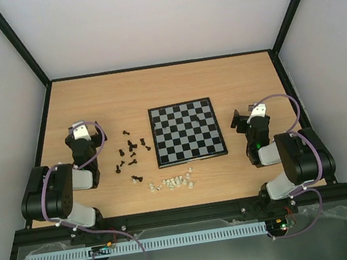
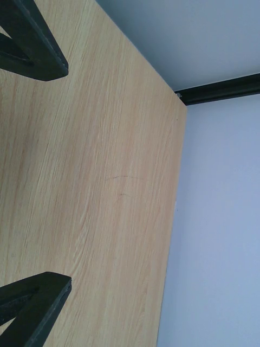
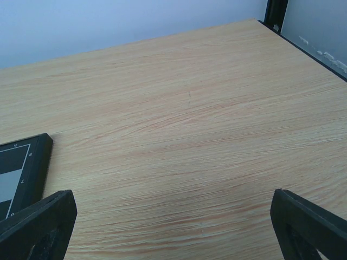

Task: Set up the chess pieces on the board
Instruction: Move the chess piece to the chessboard.

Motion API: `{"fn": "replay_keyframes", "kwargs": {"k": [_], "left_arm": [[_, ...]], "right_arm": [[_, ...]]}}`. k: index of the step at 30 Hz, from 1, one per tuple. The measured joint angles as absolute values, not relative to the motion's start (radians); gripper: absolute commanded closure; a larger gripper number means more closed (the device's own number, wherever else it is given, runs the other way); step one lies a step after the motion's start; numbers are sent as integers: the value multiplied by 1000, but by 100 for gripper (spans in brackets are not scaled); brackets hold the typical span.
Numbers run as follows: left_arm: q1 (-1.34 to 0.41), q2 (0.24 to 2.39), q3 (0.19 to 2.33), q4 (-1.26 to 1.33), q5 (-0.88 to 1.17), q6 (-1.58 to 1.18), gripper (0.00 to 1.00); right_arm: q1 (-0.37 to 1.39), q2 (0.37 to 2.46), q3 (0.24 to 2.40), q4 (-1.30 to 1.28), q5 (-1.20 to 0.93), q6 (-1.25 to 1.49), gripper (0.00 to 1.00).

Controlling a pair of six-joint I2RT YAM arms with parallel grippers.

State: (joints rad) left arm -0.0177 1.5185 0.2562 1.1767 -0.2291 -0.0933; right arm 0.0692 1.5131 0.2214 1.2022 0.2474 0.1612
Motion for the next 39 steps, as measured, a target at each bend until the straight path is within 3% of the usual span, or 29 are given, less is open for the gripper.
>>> {"fn": "replay_keyframes", "kwargs": {"k": [21,24,34,38,39], "left_arm": [[-24,1516,256,1172,-231,-93,1],[-34,1449,272,1066,-245,-93,0],[-93,1050,492,630,-171,-184,0],[-124,985,666,372,-97,-277,0],[-127,984,715,323,-79,-297,1]], "right_arm": [[67,1513,221,1203,223,154,1],[67,1502,221,1188,201,142,2],[149,1193,479,675,247,239,1],[177,1084,643,431,76,354,1],[176,1068,715,376,-57,364,1]]}}
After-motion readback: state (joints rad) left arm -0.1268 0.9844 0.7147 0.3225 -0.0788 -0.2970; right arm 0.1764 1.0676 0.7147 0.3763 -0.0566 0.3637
